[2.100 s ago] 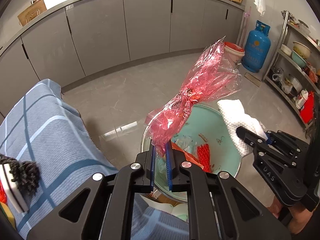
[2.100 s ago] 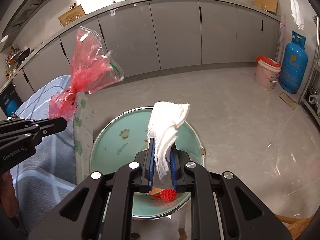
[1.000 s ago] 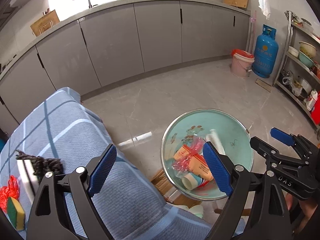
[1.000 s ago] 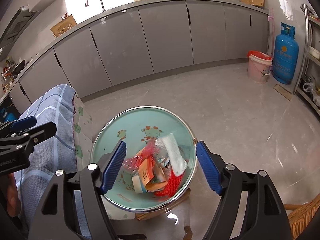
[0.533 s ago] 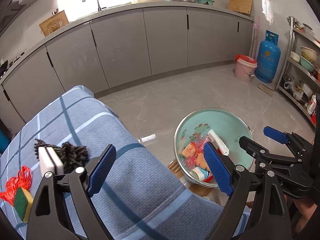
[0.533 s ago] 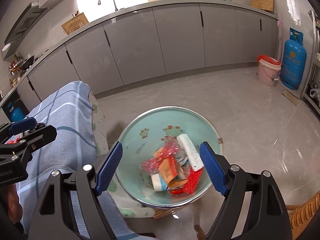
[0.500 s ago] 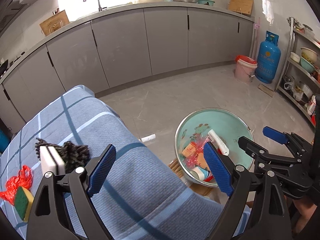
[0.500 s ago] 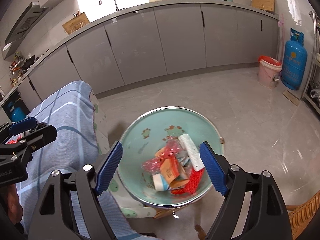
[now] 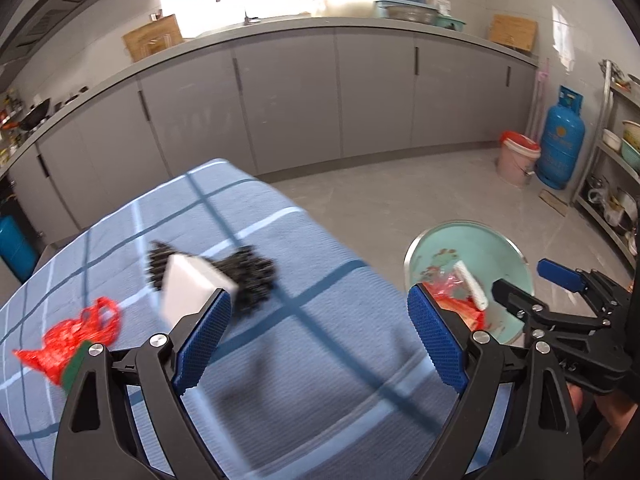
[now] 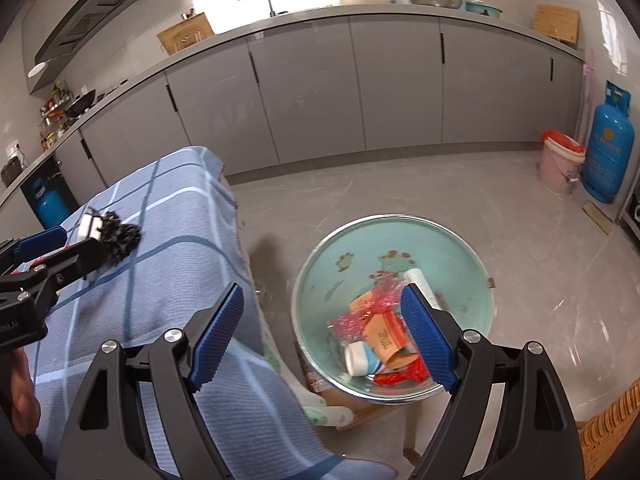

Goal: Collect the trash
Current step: 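Move both grippers back over the table toward the red bag and white sponge, then grasp the red plastic bag with the left gripper while the right grasps the white sponge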

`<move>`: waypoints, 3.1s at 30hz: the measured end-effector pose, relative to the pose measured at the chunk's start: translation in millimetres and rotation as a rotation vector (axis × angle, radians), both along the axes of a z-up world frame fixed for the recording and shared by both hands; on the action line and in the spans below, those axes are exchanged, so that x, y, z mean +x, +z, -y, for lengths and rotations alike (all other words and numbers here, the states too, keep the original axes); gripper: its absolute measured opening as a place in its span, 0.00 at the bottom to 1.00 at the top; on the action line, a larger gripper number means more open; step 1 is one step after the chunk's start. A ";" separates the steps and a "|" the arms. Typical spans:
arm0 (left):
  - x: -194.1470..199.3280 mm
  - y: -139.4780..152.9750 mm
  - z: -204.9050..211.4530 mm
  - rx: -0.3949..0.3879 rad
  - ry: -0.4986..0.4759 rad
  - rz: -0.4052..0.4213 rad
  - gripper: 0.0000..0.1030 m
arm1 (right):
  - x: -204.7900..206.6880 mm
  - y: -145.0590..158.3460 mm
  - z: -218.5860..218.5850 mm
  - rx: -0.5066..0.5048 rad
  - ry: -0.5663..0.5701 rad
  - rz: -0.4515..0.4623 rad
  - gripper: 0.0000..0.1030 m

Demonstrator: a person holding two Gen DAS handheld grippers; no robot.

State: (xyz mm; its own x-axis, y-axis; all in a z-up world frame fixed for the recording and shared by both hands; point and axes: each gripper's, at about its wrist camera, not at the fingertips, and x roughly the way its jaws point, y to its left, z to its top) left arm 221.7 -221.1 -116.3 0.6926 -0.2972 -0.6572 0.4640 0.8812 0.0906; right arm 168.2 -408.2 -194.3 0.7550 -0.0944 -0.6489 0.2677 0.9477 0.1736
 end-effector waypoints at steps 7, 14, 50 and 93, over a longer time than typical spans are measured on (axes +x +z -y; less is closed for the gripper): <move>-2.0 5.6 -48.7 0.007 0.084 0.025 0.87 | 7.6 14.0 -37.2 -0.018 0.068 0.023 0.82; 0.9 9.2 -110.5 0.033 0.193 0.049 0.87 | 18.0 28.4 -75.9 -0.038 0.144 0.047 0.83; 71.7 -23.1 -269.9 -0.009 0.503 -0.041 0.89 | 106.9 34.3 -240.5 -0.343 0.435 0.038 0.92; 60.5 7.8 -268.0 -0.046 0.444 -0.005 0.18 | 94.1 48.1 -220.8 -0.207 0.447 0.054 0.25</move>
